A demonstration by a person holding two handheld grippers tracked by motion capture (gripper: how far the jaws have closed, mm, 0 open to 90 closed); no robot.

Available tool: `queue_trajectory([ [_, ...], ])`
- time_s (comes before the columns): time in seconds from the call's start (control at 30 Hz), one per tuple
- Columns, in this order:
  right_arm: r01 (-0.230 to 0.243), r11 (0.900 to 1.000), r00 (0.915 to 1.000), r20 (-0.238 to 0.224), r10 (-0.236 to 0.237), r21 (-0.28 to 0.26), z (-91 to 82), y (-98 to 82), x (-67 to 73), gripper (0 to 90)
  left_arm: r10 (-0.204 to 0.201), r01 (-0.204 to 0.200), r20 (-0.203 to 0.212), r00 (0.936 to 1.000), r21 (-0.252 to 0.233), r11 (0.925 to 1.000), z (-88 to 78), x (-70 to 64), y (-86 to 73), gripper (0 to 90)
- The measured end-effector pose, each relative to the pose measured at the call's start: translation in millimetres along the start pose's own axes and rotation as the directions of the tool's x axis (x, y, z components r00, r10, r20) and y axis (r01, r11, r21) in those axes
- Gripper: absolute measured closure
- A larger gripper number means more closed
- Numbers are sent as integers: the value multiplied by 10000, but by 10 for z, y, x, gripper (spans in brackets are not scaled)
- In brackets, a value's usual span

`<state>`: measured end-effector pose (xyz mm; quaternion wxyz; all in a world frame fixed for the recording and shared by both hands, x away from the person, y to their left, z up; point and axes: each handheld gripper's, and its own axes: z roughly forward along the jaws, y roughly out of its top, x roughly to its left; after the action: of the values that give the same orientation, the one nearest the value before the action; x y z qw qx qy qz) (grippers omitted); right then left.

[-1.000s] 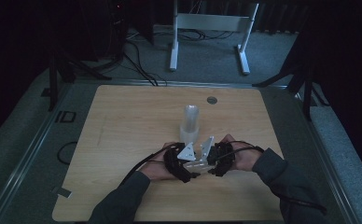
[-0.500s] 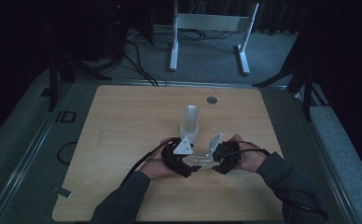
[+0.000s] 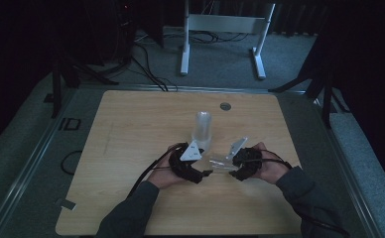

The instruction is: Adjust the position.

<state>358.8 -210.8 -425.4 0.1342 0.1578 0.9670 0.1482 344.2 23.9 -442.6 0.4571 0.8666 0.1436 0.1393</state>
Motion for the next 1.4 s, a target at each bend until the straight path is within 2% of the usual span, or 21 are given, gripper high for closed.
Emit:
queue_trajectory([
  [0.13, -346, 9993, 9991, 247, 349, -137, 0, -49, 29, 421, -192, 190, -163, 9997, -90, 9998, -3, 27, -13, 224],
  [0.27, -446, 9989, 9984, 330, 451, -167, 7, -68, 29, 421, -268, 262, -304, 9992, -183, 9995, -5, 32, -15, 224],
  [0.43, -1060, 9934, 9922, 608, 1085, -429, 5, -116, 12, 422, -358, 351, -364, 9987, -192, 9992, 0, 47, -25, 228],
  [0.67, -1610, 9841, 9825, 828, 1671, -756, 8, -162, -9, 422, -491, 477, -454, 9978, -312, 9984, -11, 63, -22, 231],
  [0.8, -1850, 9784, 9768, 925, 1934, -918, 6, -180, -18, 422, -727, 703, -489, 9962, -479, 9964, -23, 84, -17, 231],
  [0.87, -1980, 9739, 9735, 935, 2086, -1114, 1, -191, -23, 422, -782, 756, -485, 9958, -518, 9958, -30, 91, -20, 233],
  [1.03, -2482, 9554, 9593, 962, 2653, -1602, -2, -218, -26, 422, -899, 865, -569, 9943, -601, 9944, -48, 102, -14, 234],
  [1.1, -2553, 9523, 9573, 945, 2732, -1672, 1, -224, -26, 422, -935, 896, -631, 9936, -618, 9941, -51, 107, -11, 234],
  [1.2, -2791, 9411, 9479, 1018, 3018, -1909, 8, -241, -27, 422, -970, 928, -683, 9929, -623, 9937, -52, 113, -7, 235],
  [1.3, -2885, 9361, 9434, 1073, 3138, -2014, 10, -251, -29, 423, -1037, 991, -725, 9920, -652, 9929, -47, 115, 1, 235],
  [1.37, -3064, 9280, 9352, 1148, 3350, -2119, 10, -269, -39, 423, -1075, 1026, -736, 9915, -676, 9924, -42, 114, 10, 235],
  [1.4, -3233, 9189, 9273, 1178, 3552, -2260, 3, -288, -50, 423, -1083, 1033, -757, 9912, -671, 9924, -35, 113, 23, 235],
])
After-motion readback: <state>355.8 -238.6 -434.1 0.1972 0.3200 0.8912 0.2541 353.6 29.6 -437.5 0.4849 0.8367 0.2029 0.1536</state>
